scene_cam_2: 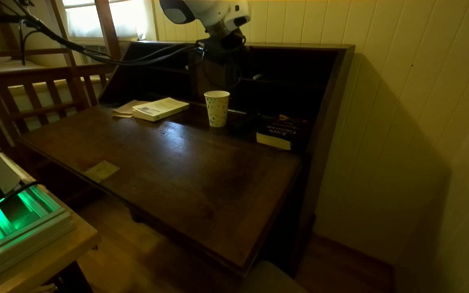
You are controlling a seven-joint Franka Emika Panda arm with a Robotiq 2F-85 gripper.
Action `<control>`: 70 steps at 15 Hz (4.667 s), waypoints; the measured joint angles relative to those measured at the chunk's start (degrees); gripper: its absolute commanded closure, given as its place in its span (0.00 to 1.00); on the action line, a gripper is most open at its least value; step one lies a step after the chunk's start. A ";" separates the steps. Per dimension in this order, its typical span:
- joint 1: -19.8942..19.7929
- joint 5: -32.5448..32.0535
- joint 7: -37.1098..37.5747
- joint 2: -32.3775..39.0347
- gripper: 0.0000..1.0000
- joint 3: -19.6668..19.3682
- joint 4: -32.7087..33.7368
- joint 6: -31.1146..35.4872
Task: Pick up the marker from the shelf and put it in the cup
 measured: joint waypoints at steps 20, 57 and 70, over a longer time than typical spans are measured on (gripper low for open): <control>-4.08 32.87 -42.78 6.94 0.00 2.12 6.63 -8.55; -3.03 38.08 -49.17 14.61 0.31 2.55 15.82 -11.89; -3.02 38.08 -49.72 14.87 0.93 2.58 16.34 -12.06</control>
